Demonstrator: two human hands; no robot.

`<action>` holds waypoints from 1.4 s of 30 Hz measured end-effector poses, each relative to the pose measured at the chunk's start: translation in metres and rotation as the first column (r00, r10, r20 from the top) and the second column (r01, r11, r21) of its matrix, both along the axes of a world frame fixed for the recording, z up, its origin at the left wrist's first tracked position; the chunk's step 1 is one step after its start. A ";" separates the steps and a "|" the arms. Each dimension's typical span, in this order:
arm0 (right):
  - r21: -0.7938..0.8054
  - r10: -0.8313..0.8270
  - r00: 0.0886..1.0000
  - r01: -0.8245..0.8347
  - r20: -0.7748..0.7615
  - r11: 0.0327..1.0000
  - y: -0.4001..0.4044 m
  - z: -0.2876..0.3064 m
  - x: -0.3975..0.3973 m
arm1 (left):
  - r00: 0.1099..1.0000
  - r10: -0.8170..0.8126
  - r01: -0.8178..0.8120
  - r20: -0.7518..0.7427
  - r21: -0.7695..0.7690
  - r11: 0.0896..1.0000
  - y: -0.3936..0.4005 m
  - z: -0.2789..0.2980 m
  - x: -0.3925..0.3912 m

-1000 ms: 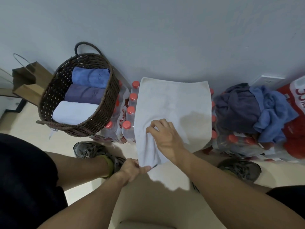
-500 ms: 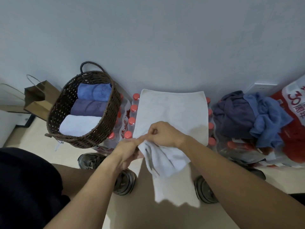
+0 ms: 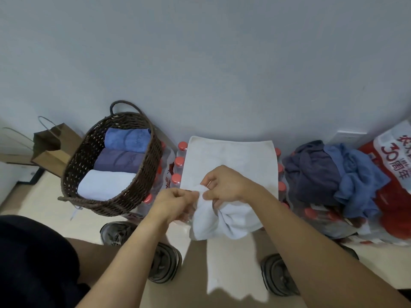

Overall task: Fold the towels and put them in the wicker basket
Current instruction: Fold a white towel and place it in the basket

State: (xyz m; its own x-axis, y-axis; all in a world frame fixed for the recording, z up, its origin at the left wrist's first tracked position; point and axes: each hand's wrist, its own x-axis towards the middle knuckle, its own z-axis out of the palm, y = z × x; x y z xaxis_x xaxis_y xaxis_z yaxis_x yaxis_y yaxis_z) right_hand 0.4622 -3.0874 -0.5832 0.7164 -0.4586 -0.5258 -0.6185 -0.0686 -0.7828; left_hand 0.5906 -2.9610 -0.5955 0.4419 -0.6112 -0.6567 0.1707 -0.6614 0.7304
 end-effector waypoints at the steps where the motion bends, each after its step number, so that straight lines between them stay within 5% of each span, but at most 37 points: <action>1: -0.017 0.020 1.000 -0.020 0.001 1.000 -0.004 0.004 0.000 | 0.975 -0.101 0.096 0.197 0.036 0.995 -0.001 0.003 0.002; 3: -0.043 0.065 0.998 -0.064 0.014 0.997 -0.010 0.013 0.002 | 0.812 -0.217 0.259 0.542 0.000 0.966 -0.003 0.011 0.005; 5: -0.037 0.079 0.996 -0.077 0.045 0.996 -0.013 0.019 0.003 | 0.708 -0.221 0.413 0.671 -0.139 0.900 -0.010 0.019 0.006; 11: 0.147 -0.358 0.909 0.332 0.215 0.932 -0.010 0.018 0.007 | 0.814 -0.151 0.368 0.560 -0.297 0.881 -0.022 0.016 0.012; 14: 0.246 -0.216 0.955 0.164 0.205 0.955 -0.006 0.015 0.004 | 0.820 -0.048 0.289 0.570 -0.340 0.895 -0.022 0.009 0.014; 18: 0.036 0.092 0.993 -0.095 0.076 0.995 -0.014 0.011 -0.006 | 0.870 -0.017 0.231 0.493 -0.376 0.897 -0.022 0.015 0.019; 23: 0.003 0.076 0.997 -0.076 0.031 0.997 -0.037 0.015 -0.028 | 0.814 -0.257 0.423 0.520 -0.229 0.877 -0.019 0.029 0.034; 28: 0.156 -0.073 0.970 0.037 0.231 0.987 -0.053 0.030 -0.040 | 0.642 -0.577 0.616 0.505 0.108 0.780 -0.014 0.031 0.041; 31: 0.210 -0.122 0.933 0.051 0.339 0.976 -0.043 0.039 -0.026 | 0.765 -0.536 0.600 0.356 -0.093 0.795 -0.017 0.039 0.029; 35: 0.243 -0.112 0.902 0.008 0.417 0.970 -0.030 0.048 -0.010 | 0.923 -0.370 0.377 0.107 -0.443 0.813 -0.024 0.055 0.011; 40: 0.278 -0.101 0.897 -0.025 0.429 0.960 -0.030 0.058 -0.009 | 0.923 -0.184 0.323 0.338 -0.417 0.850 -0.028 0.062 0.007; 42: 0.249 -0.018 0.929 -0.080 0.369 0.965 -0.032 0.059 -0.013 | 0.948 -0.112 0.248 0.299 -0.468 0.848 -0.028 0.063 0.008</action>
